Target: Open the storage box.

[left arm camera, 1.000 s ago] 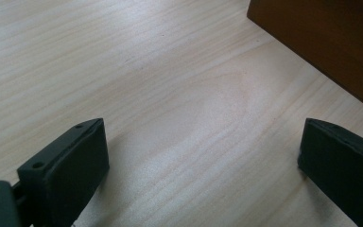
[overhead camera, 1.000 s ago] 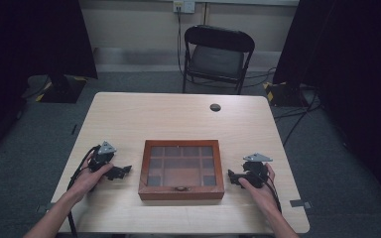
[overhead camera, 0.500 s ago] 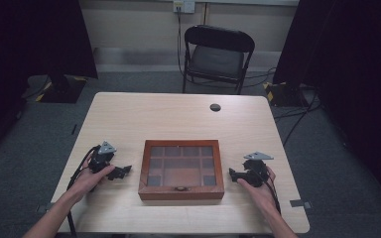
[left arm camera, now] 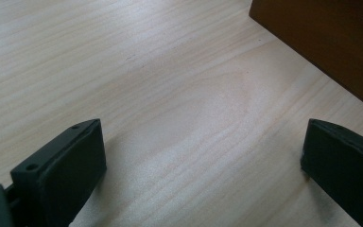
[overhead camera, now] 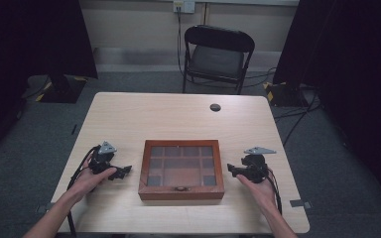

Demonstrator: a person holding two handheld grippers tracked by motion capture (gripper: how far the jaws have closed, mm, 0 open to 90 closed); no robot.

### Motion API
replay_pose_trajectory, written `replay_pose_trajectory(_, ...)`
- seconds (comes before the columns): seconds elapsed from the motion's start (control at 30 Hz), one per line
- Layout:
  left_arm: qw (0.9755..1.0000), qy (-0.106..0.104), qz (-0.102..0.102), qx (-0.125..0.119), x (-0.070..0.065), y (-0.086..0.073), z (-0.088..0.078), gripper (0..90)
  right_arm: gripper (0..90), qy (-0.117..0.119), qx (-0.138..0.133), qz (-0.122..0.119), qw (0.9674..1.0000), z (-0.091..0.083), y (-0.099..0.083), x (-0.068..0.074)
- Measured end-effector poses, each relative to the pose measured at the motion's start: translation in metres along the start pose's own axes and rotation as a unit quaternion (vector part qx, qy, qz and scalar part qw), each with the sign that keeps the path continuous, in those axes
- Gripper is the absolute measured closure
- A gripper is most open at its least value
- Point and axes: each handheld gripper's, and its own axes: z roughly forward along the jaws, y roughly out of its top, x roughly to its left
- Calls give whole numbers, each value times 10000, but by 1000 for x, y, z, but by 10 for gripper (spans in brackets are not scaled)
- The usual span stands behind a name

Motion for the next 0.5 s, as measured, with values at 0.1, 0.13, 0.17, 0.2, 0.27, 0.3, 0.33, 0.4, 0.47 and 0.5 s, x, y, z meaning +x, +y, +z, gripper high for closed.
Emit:
replay_pose_trajectory(0.1,10000,5,4,1,0,0,0,3,414,205,-50,68,9998,-5,3,1)
replay_pose_trajectory(0.13,10000,3,5,0,0,0,0,3,424,288,-111,80,9995,-9,4,1)
replay_pose_trajectory(0.17,10000,1,11,6,0,0,0,2,428,336,-126,64,9993,-10,6,1)
replay_pose_trajectory(0.2,10000,-4,12,7,0,0,0,2,447,406,-128,33,9991,-13,7,2)
replay_pose_trajectory(0.27,10000,-11,21,4,0,0,0,0,480,562,-256,21,9981,-18,9,3)
replay_pose_trajectory(0.3,10000,-13,10,-4,0,0,0,0,488,632,-286,10,9976,-20,9,5)
replay_pose_trajectory(0.33,10000,-16,15,2,0,0,0,0,508,690,-311,-5,9971,-22,10,6)
replay_pose_trajectory(0.4,10000,-22,20,4,1,0,0,0,537,862,-342,-43,9957,-25,10,8)
replay_pose_trajectory(0.47,10000,-21,40,7,1,0,0,0,554,1025,-405,-54,9939,-27,11,11)
replay_pose_trajectory(0.5,10000,-20,41,8,1,0,0,0,573,1099,-431,-68,9930,-28,11,13)
